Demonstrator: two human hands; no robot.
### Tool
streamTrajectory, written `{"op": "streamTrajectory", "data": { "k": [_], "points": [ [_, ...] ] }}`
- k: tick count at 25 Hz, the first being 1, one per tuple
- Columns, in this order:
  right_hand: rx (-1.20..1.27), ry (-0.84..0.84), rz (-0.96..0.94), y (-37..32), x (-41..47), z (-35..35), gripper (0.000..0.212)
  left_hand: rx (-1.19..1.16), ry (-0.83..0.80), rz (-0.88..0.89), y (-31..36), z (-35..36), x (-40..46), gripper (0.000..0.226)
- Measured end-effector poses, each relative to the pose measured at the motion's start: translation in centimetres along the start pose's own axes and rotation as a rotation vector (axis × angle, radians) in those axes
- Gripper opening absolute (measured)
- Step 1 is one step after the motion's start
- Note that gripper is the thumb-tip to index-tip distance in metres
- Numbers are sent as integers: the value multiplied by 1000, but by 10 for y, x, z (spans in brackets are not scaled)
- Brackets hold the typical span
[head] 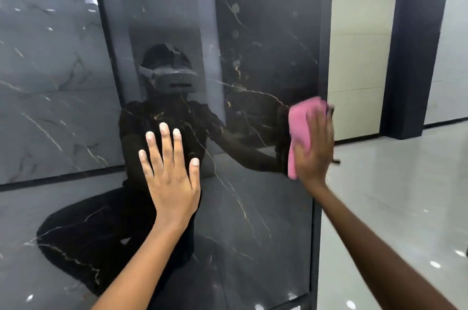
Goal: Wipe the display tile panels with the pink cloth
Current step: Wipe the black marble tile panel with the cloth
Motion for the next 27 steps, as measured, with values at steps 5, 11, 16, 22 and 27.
{"op": "streamTrajectory", "data": {
  "k": [5,11,16,22,27],
  "points": [
    [-69,-385,-221,6,-188,-13,64,82,1,76,0,11,-29,63],
    [-49,34,6,-13,-7,8,67,49,3,77,-3,12,-43,62],
    [-127,-312,53,5,-215,-2,76,83,-16,173,-8,18,-75,60],
    [-21,-91,57,-14,-70,5,65,73,-1,185,-9,19,-79,62],
    [-26,-192,-424,-77,-156,30,78,30,30,194,-11,18,-84,56]
  ]
}}
Point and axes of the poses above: each hand's wrist, its own x-axis towards the middle knuckle, its own z-axis out of the palm, y = z × x, the point moved 8 cm from there along x, towards the middle knuckle, and after that the axes turned 4 degrees about y, right-handed, at the moved point
